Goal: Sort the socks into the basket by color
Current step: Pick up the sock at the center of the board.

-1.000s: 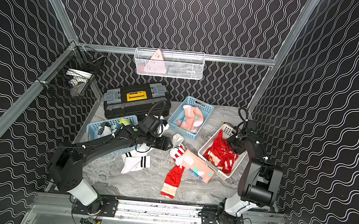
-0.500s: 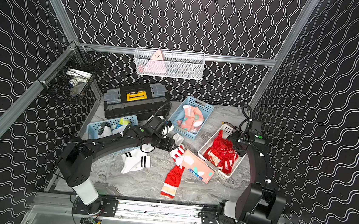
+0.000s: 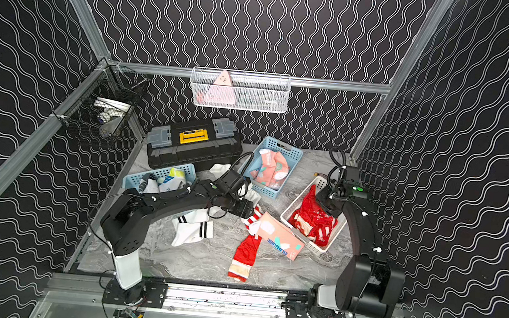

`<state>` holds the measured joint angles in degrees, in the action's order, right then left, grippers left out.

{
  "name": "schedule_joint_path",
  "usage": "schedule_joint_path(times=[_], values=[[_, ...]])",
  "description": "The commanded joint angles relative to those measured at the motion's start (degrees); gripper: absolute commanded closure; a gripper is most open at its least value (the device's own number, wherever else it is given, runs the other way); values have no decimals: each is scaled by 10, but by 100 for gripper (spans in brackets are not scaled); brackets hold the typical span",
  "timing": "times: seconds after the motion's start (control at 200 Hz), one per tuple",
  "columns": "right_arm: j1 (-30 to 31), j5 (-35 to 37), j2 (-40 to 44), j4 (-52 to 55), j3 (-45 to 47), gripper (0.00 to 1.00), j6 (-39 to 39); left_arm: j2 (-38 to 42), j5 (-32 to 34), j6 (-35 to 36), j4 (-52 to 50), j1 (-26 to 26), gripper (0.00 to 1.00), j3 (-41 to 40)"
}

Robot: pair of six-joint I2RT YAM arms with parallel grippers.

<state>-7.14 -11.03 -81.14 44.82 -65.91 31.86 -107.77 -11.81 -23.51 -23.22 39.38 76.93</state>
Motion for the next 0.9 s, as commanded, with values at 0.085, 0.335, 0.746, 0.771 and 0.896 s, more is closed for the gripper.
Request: schedule_joint_path(times=[0.085,0.335,0.746,0.771,0.896], values=[[2,-28,-31,-34,45,95,-4,-25,20,21,3,2,28,19],[2,-36,-53,-36,69,96,-9,-47,25,23,5,3,39,33],[3,-44,-30,-15,35,74,-19,-37,33,26,-4,3,90,40],[3,-46,-29,-13,33,72,-19,-35,33,26,-5,3,90,40],[5,-45,-21,-5,21,61,-24,-21,39,29,-9,3,94,41]])
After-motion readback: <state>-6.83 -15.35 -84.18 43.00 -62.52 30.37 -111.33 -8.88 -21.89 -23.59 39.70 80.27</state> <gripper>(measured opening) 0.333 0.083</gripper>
